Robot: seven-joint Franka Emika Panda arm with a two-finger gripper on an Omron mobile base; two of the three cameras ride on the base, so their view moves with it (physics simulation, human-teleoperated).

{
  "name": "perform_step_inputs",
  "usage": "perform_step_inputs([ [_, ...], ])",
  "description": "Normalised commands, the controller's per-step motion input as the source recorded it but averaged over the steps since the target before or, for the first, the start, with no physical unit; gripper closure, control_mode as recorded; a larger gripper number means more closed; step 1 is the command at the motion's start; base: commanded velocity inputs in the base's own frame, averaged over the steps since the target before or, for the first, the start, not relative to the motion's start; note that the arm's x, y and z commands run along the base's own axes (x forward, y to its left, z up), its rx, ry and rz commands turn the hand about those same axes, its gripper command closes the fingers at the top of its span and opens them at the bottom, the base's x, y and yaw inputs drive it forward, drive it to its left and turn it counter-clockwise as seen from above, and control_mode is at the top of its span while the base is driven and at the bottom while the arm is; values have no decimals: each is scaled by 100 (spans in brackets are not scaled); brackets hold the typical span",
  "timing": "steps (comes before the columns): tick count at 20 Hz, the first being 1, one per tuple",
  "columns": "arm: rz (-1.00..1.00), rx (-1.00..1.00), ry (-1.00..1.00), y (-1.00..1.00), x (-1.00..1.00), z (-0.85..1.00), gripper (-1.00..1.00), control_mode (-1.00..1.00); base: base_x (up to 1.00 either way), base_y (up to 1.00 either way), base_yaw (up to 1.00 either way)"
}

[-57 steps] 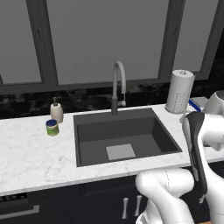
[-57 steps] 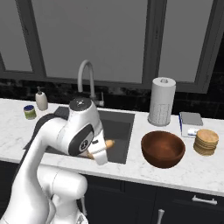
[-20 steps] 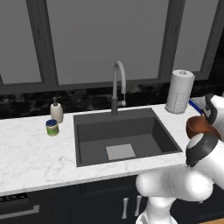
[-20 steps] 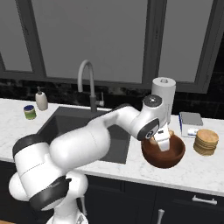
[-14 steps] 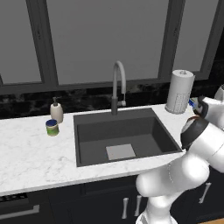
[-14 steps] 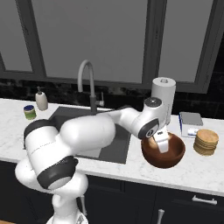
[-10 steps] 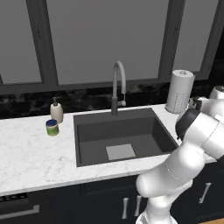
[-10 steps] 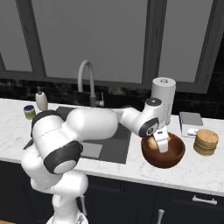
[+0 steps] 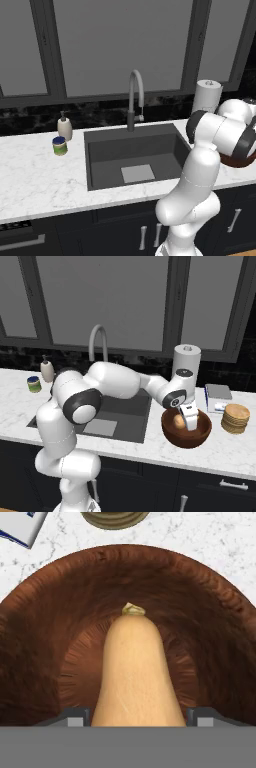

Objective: Pick the squash from the sink and place it in the bowl. Then pick the bowl and place it in the microwave. Then close the microwave door and press the start button.

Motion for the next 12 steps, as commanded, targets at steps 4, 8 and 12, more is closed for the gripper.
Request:
perform_step_inputs([
  [4, 0, 3, 7, -20, 28, -24, 100, -100, 0, 0, 0],
  [8, 0, 4, 1, -23, 15, -37, 100, -100, 0, 0, 0],
  [12, 0, 5, 0, -11, 19, -39, 100, -100, 0, 0, 0],
])
